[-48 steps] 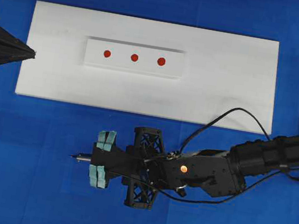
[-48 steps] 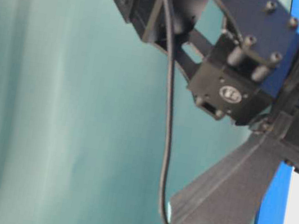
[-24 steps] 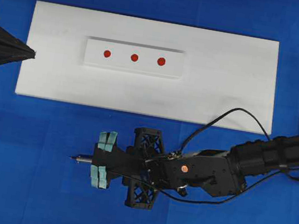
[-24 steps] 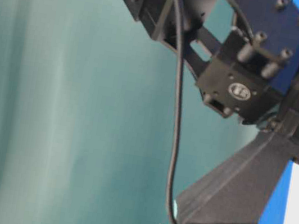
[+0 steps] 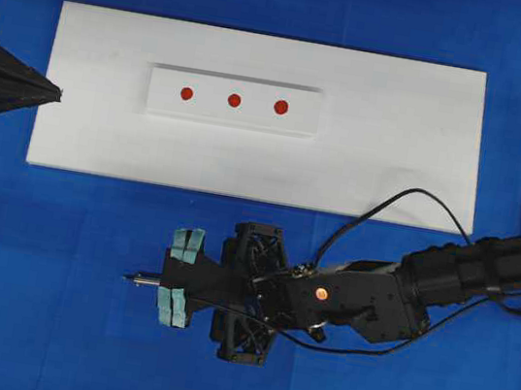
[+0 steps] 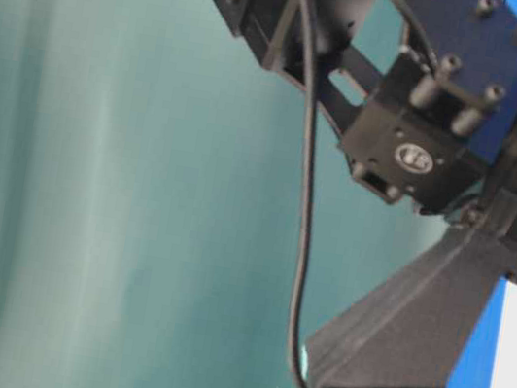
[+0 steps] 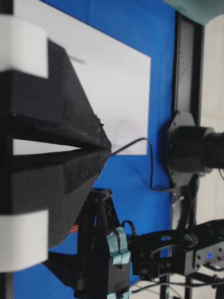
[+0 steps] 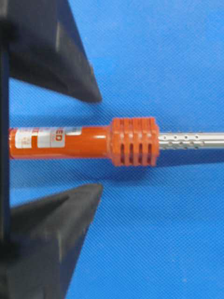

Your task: Touch the tip of the soldering iron to the mark.

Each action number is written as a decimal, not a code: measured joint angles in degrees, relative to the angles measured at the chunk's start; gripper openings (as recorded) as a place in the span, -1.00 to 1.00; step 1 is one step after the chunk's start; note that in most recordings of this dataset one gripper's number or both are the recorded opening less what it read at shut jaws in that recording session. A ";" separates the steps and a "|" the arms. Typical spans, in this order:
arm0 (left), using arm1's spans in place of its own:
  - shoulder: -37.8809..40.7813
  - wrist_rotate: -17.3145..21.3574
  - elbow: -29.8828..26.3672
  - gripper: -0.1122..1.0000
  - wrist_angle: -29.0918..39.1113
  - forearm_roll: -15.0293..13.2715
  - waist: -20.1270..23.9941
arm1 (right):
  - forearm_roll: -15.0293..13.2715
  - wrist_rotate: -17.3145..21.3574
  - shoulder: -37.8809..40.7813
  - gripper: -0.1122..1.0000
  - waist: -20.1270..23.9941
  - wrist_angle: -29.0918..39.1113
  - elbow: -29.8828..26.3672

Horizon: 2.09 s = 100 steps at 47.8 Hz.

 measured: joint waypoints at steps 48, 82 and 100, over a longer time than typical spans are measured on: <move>-0.44 0.00 0.00 -0.76 0.00 0.00 0.09 | -4.48 -2.81 -24.43 0.67 -0.44 20.83 -0.70; -1.85 0.00 0.00 -0.76 0.26 0.00 0.00 | -9.84 -4.39 -48.25 0.66 -6.15 13.10 19.42; -1.85 0.00 0.09 -0.76 0.26 0.00 0.00 | -13.18 -4.04 -74.97 0.66 -10.28 6.68 38.06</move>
